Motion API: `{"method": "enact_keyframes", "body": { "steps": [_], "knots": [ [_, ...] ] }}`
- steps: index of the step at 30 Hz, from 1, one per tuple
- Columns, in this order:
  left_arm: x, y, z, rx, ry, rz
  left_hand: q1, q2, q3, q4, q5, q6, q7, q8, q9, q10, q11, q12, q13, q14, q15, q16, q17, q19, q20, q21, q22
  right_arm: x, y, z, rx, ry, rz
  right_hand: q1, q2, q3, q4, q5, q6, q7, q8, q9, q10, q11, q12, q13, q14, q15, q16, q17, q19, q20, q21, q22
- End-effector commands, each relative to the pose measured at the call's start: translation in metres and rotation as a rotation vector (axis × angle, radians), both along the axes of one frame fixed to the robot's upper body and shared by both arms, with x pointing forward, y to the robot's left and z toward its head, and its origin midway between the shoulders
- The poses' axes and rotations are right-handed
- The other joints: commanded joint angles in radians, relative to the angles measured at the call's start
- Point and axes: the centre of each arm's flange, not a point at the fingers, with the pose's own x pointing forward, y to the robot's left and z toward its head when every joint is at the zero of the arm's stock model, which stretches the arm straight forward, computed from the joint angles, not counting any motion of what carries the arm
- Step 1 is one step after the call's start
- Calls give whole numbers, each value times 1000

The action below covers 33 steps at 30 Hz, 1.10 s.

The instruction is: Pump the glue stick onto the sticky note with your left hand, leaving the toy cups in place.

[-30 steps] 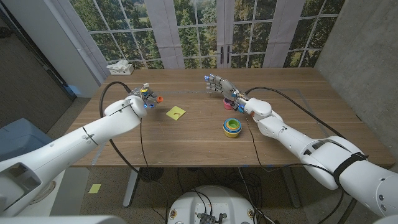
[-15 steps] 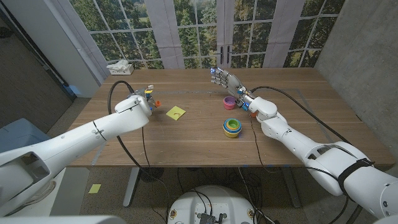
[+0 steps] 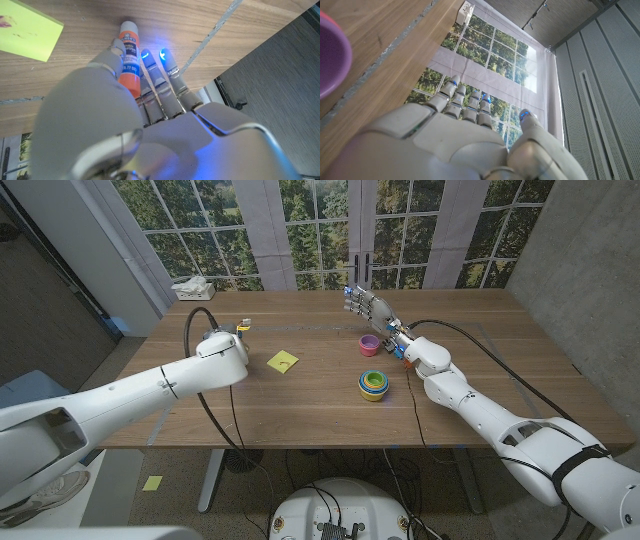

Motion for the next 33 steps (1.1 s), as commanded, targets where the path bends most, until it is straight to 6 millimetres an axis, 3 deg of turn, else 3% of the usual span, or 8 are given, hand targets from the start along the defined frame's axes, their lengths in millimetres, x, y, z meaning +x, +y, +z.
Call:
{"method": "enact_keyframes", "body": {
  "steps": [1,5,10,14,20,21,23,33],
  "knots": [
    [-2,0,1,42,-8,39,-65,-25,-55,5,-8,-110,-30,-23,-45,-155,9,-5,-64,-169,-100,2,-15,-61,6,-78,-1,0,-2,0,16,-3,-7,-3,12,-2,-5,7,8,-1,-2,2,5,6,7,-1,8,-29,-1,-2,8,-3,-4,1],
    [-6,0,2,35,-55,52,-99,-21,-91,7,-6,-239,-55,-29,-83,-259,23,-1,-114,-273,-83,7,-31,-130,30,-149,-1,1,-3,1,22,-3,-6,-5,13,-3,-6,7,9,-1,-2,2,6,6,7,-1,8,-27,-1,-3,8,-1,-6,1],
    [-15,0,6,25,-142,38,-140,-13,-118,17,-2,-326,-59,-27,-103,-355,50,-5,-147,-357,-54,2,-51,-190,42,-204,0,2,-2,2,21,-5,-9,-7,14,-5,-9,7,11,-1,-2,2,7,6,7,-1,9,-27,-2,-5,9,0,-8,1],
    [-22,2,11,6,-211,11,-177,-4,-139,21,1,-434,-71,-29,-112,-456,75,-2,-180,-448,-22,-4,-79,-255,71,-264,1,2,-1,3,23,-9,-8,-7,14,-6,-11,7,12,-1,-3,2,8,5,7,-1,9,-26,-3,-7,10,1,-9,1],
    [-35,8,15,-86,-358,-85,-286,10,-177,52,-1,-531,-88,-25,-118,-559,95,4,-220,-557,10,-4,-118,-327,99,-346,0,2,-2,3,33,-5,-11,-11,14,-9,-11,6,14,-2,-3,2,7,6,6,-2,8,-25,-4,-8,11,2,-11,1],
    [-36,8,16,-96,-373,-102,-295,12,-179,55,-1,-539,-89,-26,-118,-565,97,4,-223,-562,11,-3,-121,-333,99,-352,0,2,-2,4,35,-4,-10,-11,13,-9,-11,6,14,-2,-3,2,7,6,6,-2,8,-24,-4,-8,11,2,-11,1],
    [-38,9,16,-131,-401,-138,-339,20,-190,70,-2,-566,-97,-26,-120,-611,71,0,-234,-591,22,-3,-131,-349,104,-376,0,2,-3,4,37,-5,-14,-13,13,-11,-11,6,14,-2,-3,2,7,7,6,-2,8,-24,-4,-9,10,3,-12,1],
    [-43,13,13,-245,-519,-262,-451,47,-209,104,4,-657,-110,-28,-125,-723,70,5,-266,-703,48,-13,-161,-401,117,-456,-1,-2,-9,6,53,-12,-24,-21,11,-16,-12,6,18,-1,-3,2,6,11,5,-2,6,-24,-7,-11,11,5,-15,1]
  ]
}}
